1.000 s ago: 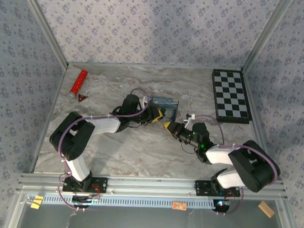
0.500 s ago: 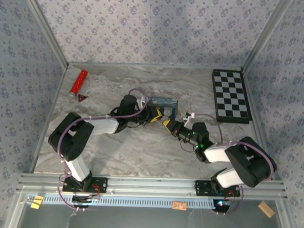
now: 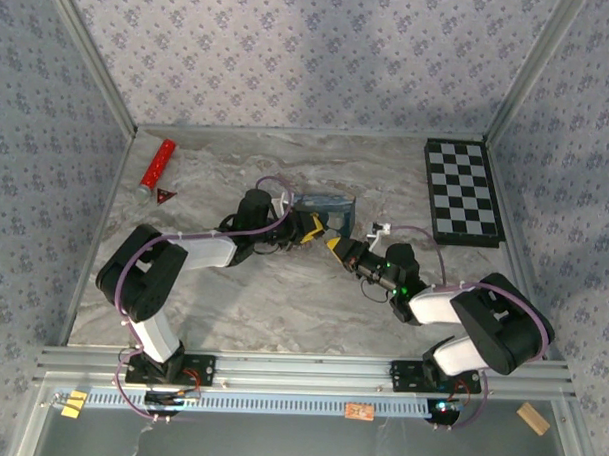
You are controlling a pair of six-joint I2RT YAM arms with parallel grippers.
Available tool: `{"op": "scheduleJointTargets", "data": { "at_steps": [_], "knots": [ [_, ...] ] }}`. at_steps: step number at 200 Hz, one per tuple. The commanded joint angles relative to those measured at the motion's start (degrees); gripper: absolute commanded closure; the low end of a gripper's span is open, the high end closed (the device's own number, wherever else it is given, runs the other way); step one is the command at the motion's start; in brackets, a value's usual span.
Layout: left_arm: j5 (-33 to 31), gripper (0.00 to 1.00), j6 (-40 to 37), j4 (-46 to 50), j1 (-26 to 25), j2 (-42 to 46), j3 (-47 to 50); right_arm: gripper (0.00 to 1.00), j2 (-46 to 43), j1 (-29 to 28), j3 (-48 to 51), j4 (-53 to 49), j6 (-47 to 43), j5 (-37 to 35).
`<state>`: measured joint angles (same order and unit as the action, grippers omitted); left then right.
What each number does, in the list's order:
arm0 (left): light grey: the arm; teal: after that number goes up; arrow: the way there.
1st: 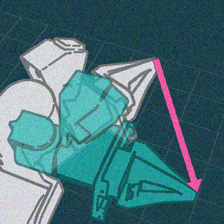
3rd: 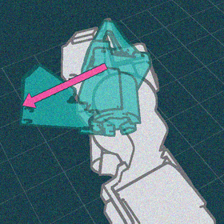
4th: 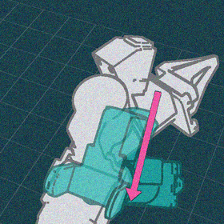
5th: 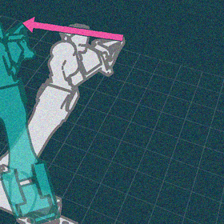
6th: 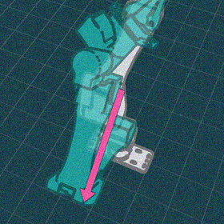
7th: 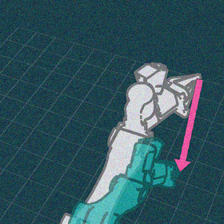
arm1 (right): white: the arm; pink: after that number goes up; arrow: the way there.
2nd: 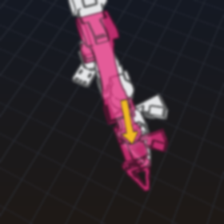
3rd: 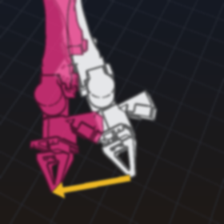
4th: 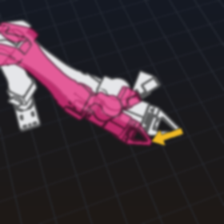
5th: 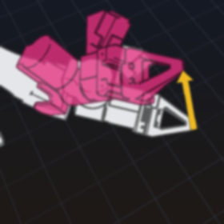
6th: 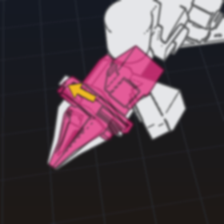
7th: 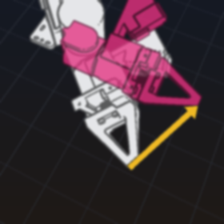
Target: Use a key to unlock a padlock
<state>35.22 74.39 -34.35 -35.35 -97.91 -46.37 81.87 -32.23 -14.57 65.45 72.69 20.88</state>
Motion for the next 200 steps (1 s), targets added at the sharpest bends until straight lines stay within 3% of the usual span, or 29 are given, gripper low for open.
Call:
{"op": "scheduleJointTargets", "data": {
  "at_steps": [1, 200],
  "knots": [
    [2.6, 1.0, 1.5, -8.4, 0.1, 2.8, -0.3, 1.0, 0.6, 0.3, -1.2, 2.0, 0.7, 0.6],
    [4.6, 1.0, 5.0, -17.2, -1.5, 5.8, 2.3, 1.0, 1.1, 1.6, -0.9, 5.3, 5.0, 1.0]
  ]
}}
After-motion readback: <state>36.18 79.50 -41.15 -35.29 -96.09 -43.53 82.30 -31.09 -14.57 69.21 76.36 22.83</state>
